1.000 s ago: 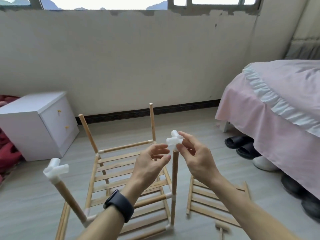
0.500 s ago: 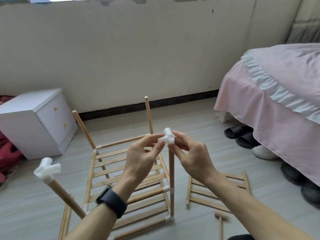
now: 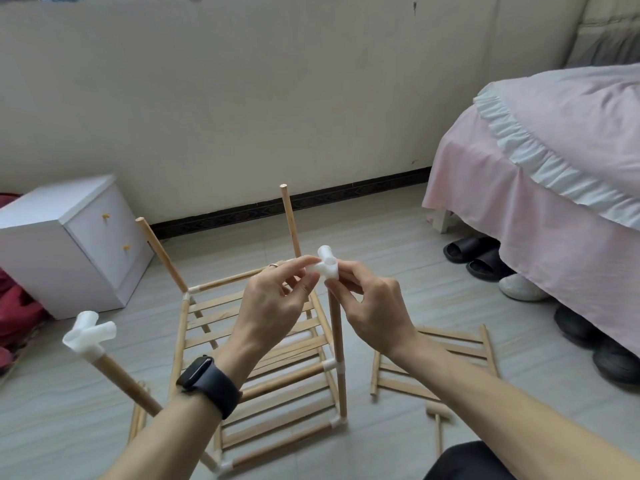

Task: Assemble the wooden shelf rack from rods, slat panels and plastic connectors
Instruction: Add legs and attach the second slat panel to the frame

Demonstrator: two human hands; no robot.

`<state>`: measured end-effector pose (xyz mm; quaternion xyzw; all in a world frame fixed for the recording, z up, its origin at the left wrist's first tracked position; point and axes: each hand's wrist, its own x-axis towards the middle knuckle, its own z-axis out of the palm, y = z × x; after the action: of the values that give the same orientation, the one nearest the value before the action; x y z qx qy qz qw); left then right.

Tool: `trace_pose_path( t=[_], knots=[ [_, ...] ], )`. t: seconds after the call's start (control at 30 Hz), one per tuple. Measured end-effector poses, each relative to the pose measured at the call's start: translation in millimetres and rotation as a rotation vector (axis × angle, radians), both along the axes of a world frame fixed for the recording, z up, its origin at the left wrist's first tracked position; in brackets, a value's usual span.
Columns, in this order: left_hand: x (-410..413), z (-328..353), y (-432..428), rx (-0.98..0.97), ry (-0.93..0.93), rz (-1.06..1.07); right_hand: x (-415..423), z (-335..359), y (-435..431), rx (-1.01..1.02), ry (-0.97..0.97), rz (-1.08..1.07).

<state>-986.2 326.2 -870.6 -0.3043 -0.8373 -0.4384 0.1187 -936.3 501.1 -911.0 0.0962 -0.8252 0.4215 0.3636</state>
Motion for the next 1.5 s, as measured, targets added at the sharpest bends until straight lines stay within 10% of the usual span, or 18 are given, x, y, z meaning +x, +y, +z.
trace_pose_path(
  t=[0.33,0.93,1.3,1.5],
  knots=[
    [-15,25,13,-0.219,0.021,-0.138,-5,-23,3,-0.164,-0.280,0.119],
    [-15,6,11,-0.306,0.479,-0.095,-13,-39,-2,-0.113,-0.173,0.070],
    [-13,36,-30,-0.496,0.196,-0.102,-1,-34,-6,-0.187,-0.329,0.079],
    [-21,54,-142,-0.358,0.236,0.296,-2,0,-24,-0.529,-0.324,0.151]
  ],
)
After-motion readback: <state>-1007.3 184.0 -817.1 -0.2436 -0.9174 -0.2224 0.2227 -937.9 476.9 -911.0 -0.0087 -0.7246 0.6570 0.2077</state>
